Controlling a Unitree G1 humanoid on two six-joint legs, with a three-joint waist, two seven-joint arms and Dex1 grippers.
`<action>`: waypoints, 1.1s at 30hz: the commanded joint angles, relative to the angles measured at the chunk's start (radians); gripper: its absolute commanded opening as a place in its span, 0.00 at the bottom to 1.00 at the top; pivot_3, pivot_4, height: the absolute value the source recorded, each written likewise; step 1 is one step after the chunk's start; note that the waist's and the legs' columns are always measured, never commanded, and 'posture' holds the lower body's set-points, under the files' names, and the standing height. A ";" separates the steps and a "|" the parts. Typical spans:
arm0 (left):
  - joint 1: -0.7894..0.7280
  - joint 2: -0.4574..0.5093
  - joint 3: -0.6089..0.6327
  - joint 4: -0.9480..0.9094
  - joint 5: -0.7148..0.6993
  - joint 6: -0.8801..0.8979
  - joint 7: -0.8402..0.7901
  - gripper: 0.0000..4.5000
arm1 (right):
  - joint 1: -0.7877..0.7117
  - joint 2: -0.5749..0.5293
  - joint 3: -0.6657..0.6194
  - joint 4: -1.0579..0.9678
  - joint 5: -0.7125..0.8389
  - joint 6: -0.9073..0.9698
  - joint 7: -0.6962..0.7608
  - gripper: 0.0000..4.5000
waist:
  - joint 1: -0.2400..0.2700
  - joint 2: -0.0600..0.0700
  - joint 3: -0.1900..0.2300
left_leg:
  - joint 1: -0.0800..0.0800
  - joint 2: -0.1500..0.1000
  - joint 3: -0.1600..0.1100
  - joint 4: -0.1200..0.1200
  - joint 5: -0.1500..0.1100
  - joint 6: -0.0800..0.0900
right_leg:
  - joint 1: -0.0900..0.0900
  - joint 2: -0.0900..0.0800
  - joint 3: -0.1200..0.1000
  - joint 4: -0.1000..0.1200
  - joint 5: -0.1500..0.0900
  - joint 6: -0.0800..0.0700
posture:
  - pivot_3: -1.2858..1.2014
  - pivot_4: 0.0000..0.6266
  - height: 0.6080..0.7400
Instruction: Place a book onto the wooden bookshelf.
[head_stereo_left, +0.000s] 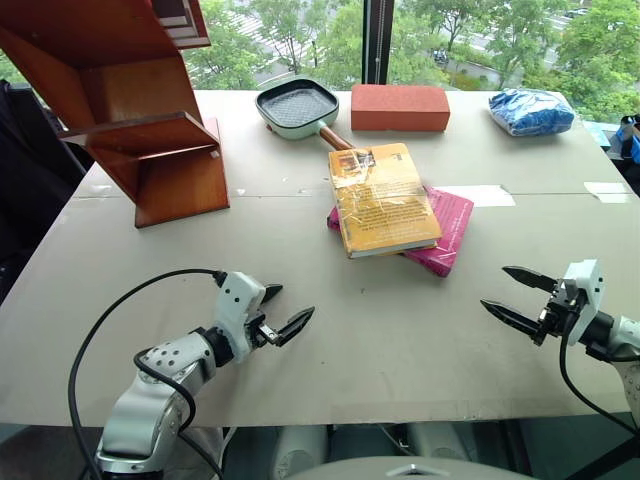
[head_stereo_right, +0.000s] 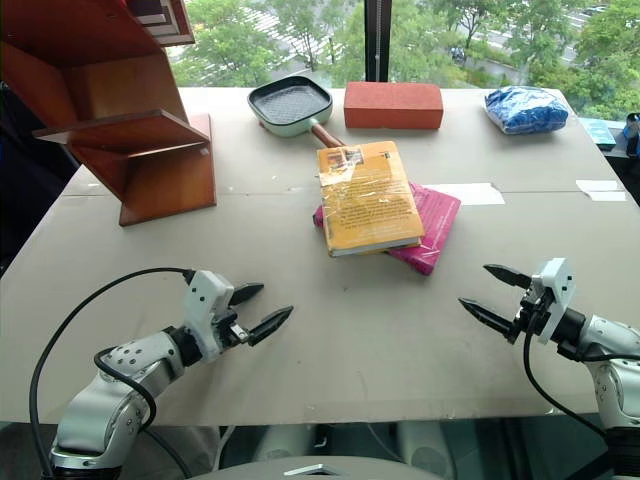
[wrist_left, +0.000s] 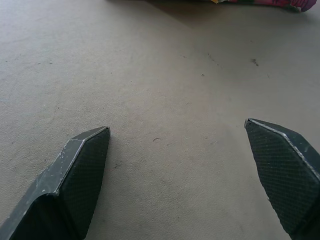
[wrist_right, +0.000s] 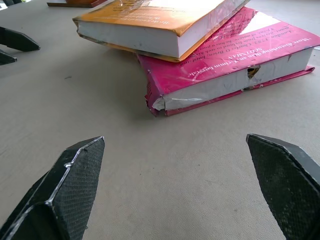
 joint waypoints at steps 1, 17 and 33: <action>-0.012 0.016 0.017 0.001 -0.005 -0.015 -0.002 0.99 | -0.012 -0.009 -0.018 -0.003 0.006 -0.022 0.017 1.00 | 0.000 0.000 0.000 | 0.000 0.000 0.000 0.000 0.000 0.000 | 0.000 0.000 0.000 0.000 0.000 0.000 | 0.52 0.24 1.00; -0.054 0.025 0.029 0.026 -0.034 0.010 -0.008 0.99 | 0.004 0.007 -0.027 -0.033 0.017 -0.028 0.014 1.00 | 0.000 0.000 0.000 | 0.000 0.000 0.000 0.000 0.000 0.000 | 0.000 0.000 0.000 0.000 0.000 0.000 | 0.52 0.24 1.00; -0.332 -0.137 0.065 0.170 -0.271 0.269 0.075 0.99 | 0.095 -0.051 -0.142 -0.312 0.242 0.136 0.003 1.00 | 0.006 -0.001 0.000 | -0.001 -0.001 -0.001 0.002 0.000 0.000 | 0.001 0.001 -0.001 0.001 0.002 0.002 | 0.52 0.24 1.00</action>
